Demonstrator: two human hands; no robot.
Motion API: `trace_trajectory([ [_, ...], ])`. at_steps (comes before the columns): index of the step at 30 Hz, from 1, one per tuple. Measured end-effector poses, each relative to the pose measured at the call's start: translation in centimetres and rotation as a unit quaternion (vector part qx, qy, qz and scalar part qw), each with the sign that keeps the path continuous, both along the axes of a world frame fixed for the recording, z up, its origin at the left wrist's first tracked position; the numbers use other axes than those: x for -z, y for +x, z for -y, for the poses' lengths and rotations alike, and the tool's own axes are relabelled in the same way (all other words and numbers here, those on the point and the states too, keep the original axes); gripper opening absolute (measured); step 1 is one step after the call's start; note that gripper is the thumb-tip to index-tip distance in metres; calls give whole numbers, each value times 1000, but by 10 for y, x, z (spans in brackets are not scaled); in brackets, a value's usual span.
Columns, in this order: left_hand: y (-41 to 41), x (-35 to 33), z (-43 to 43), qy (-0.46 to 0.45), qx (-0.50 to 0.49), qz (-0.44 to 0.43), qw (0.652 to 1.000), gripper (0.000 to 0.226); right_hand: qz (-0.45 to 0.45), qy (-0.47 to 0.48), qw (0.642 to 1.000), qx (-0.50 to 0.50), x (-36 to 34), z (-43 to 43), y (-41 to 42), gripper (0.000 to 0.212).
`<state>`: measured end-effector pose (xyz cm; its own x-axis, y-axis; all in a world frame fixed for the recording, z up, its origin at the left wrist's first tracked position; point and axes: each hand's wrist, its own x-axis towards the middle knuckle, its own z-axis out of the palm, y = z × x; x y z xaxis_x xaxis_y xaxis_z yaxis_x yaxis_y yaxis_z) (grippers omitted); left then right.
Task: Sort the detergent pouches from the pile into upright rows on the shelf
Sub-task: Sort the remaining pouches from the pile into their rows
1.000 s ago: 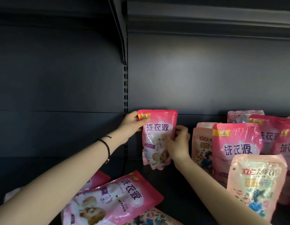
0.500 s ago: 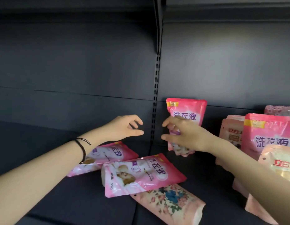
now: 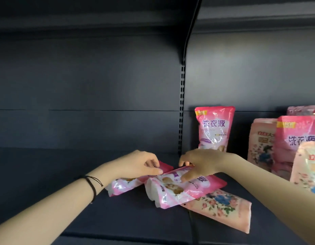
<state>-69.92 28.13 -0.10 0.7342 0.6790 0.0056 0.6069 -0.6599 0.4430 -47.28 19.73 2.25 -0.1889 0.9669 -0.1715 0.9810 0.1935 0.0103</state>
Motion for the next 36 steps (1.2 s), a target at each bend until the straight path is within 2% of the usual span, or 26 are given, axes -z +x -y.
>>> trace_trajectory([
  [3,21,8,-4,-50,5,18,999,40,40,-48,989,134,6,-8,10,84],
  [6,44,13,-7,-84,1,22,996,50,-30,-123,956,265,11,-12,22,99],
  [8,55,16,-10,-83,-3,11,996,58,-111,-126,933,318,17,-14,29,94],
  [10,64,19,-13,-81,-6,-2,997,64,-174,-90,918,345,23,-17,36,78],
  [13,73,22,-18,-100,-20,7,995,70,-218,-55,901,371,30,-18,40,61],
  [16,79,24,-21,-130,-38,30,990,73,-249,-30,893,374,29,-20,41,50],
  [19,84,28,-22,-155,-53,62,985,79,-258,7,905,337,20,-16,36,39],
  [21,87,28,-23,-185,-64,112,974,71,-295,52,908,293,10,-13,32,28],
  [24,86,18,-21,-266,-66,239,932,54,-360,158,890,230,-11,-4,23,16],
  [26,83,8,-15,-309,-59,330,890,50,-345,229,893,179,-24,3,19,20],
  [28,80,2,-8,-297,-52,379,875,40,-342,278,886,147,-29,12,18,20],
  [30,81,0,0,-266,-50,403,874,26,-398,284,858,158,-23,20,24,25],
  [31,81,-1,4,-253,-48,413,874,21,-462,262,829,172,-18,23,27,31],
  [34,88,-6,15,-227,-53,437,869,18,-667,173,700,188,-3,32,38,56],
  [36,93,-12,20,-216,-52,457,862,20,-739,152,629,185,5,35,44,65],
])
